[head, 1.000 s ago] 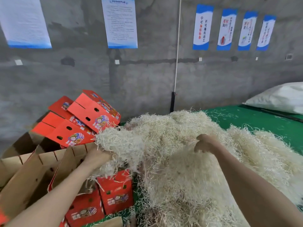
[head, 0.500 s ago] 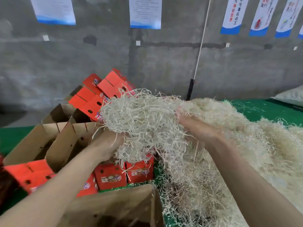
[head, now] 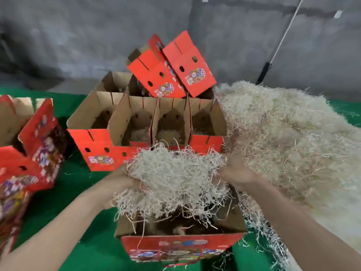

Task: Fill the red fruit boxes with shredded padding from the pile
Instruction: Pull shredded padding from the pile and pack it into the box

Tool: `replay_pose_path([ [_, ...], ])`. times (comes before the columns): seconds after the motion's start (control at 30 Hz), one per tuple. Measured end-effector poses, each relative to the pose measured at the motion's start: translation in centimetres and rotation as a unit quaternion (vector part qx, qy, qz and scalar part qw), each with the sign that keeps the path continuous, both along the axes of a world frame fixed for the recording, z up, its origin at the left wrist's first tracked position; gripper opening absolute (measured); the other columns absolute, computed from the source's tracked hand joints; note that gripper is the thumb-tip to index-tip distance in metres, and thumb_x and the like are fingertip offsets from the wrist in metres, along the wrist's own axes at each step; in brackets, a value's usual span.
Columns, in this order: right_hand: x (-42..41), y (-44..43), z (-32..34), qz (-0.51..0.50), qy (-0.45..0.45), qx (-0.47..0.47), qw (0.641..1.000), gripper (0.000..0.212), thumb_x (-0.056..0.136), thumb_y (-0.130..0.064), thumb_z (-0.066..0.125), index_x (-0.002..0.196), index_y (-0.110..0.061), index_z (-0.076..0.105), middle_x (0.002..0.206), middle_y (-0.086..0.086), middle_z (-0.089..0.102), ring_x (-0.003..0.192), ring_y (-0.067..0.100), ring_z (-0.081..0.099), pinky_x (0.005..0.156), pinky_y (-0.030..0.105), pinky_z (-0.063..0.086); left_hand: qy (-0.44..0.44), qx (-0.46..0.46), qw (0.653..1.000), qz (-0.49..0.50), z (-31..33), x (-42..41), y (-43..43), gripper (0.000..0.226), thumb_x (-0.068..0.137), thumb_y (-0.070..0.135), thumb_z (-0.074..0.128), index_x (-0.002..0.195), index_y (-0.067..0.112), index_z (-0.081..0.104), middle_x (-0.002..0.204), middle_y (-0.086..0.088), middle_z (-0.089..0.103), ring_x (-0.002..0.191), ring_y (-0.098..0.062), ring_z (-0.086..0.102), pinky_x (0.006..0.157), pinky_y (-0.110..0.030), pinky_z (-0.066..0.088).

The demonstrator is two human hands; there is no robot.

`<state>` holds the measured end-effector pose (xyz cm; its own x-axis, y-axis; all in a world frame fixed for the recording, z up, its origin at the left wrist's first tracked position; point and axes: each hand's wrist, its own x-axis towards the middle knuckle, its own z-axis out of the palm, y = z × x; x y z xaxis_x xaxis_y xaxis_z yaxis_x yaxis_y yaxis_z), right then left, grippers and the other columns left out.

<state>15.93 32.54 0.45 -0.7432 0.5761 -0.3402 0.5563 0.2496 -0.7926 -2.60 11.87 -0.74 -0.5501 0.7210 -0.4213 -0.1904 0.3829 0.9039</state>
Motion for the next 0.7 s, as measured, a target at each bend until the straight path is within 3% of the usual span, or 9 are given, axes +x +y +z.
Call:
replay_pose_path([
  [0.03,0.1,0.2,-0.4,-0.015,-0.004,-0.046,0.999,0.046,0.085,0.008,0.05,0.129,0.001,0.038,0.08,-0.011,0.051,0.062,-0.003,0.06,0.078,0.016,0.051,-0.031,0.004,1.0,0.003,-0.5,-0.4,-0.7,0.036,0.066,-0.026,0.057,0.085,0.005,0.054,0.06,-0.005,0.064,0.05,-0.011,0.061,0.043,-0.014,0.044],
  [0.13,0.3,0.5,-1.7,-0.076,0.052,-0.126,0.988,0.042,0.085,0.011,0.05,0.12,-0.004,0.031,0.086,-0.009,0.055,0.079,0.005,0.063,0.083,0.021,0.047,-0.123,0.042,0.991,0.03,-1.3,-1.1,-2.0,0.071,0.038,0.0,0.079,0.107,-0.001,0.059,0.087,-0.023,0.066,0.085,-0.035,0.066,0.072,-0.038,0.056],
  [0.2,0.3,0.2,-2.2,-0.106,0.082,-0.2,0.97,0.055,0.082,0.007,0.059,0.129,-0.006,0.034,0.087,-0.013,0.057,0.095,0.009,0.062,0.09,0.029,0.043,-0.183,0.062,0.979,0.063,-1.5,-1.3,-1.8,0.037,0.05,0.014,0.069,0.084,-0.001,0.071,0.076,-0.025,0.065,0.069,-0.035,0.068,0.058,-0.041,0.057],
  [0.27,0.0,-1.0,-2.7,-0.045,0.068,-0.238,0.968,0.045,0.067,-0.005,0.072,0.103,-0.013,0.045,0.083,-0.011,0.064,0.098,0.012,0.06,0.094,0.031,0.036,-0.216,0.06,0.974,0.043,-1.7,-0.3,-0.7,0.023,0.057,0.022,0.067,0.073,0.006,0.068,0.06,-0.014,0.066,0.045,-0.024,0.063,0.039,-0.03,0.051],
  [0.37,-1.1,-3.5,-3.3,0.068,0.019,-0.167,0.983,0.034,0.073,0.008,0.059,0.093,-0.019,0.051,0.094,0.004,0.069,0.094,0.016,0.064,0.09,0.034,0.049,-0.191,0.027,0.981,-0.009,-2.5,1.9,1.7,0.003,0.075,0.012,0.067,0.076,0.015,0.068,0.058,-0.005,0.066,0.047,-0.015,0.063,0.041,-0.02,0.048],
  [0.43,-1.5,-4.5,-3.7,0.087,0.01,-0.101,0.991,0.04,0.078,0.02,0.048,0.095,-0.016,0.054,0.084,0.003,0.063,0.075,0.004,0.064,0.075,0.026,0.056,-0.136,-0.007,0.99,-0.033,-3.1,2.9,2.8,0.028,0.07,0.006,0.072,0.096,0.014,0.063,0.079,-0.003,0.066,0.077,-0.018,0.064,0.066,-0.024,0.05],
  [0.5,-0.9,-4.1,-3.7,0.086,-0.026,-0.028,0.996,0.026,0.082,0.013,0.051,0.098,-0.007,0.054,0.077,0.002,0.058,0.065,0.003,0.06,0.058,0.012,0.051,-0.071,-0.042,0.996,-0.038,-3.6,2.7,2.9,0.057,0.074,0.003,0.069,0.125,0.008,0.045,0.106,-0.005,0.057,0.101,-0.022,0.051,0.084,-0.027,0.04],
  [0.6,1.4,-2.3,-3.3,0.038,-0.041,-0.048,0.997,0.032,0.082,0.008,0.057,0.089,-0.023,0.049,0.078,-0.002,0.065,0.066,-0.004,0.065,0.06,0.01,0.05,-0.048,-0.061,0.997,-0.03,-4.0,0.8,2.2,0.089,0.069,0.007,0.074,0.142,0.013,0.025,0.135,-0.011,0.042,0.113,-0.023,0.042,0.088,-0.032,0.036],
  [0.7,3.7,-0.4,-3.4,-0.053,-0.053,-0.073,0.994,0.051,0.085,-0.001,0.06,0.129,-0.013,0.037,0.12,0.013,0.052,0.104,0.01,0.061,0.089,0.024,0.049,-0.07,-0.059,0.996,0.015,-3.7,-0.7,1.1,0.099,0.059,0.006,0.076,0.144,0.016,0.025,0.129,-0.009,0.045,0.107,-0.022,0.043,0.091,-0.04,0.036],
])
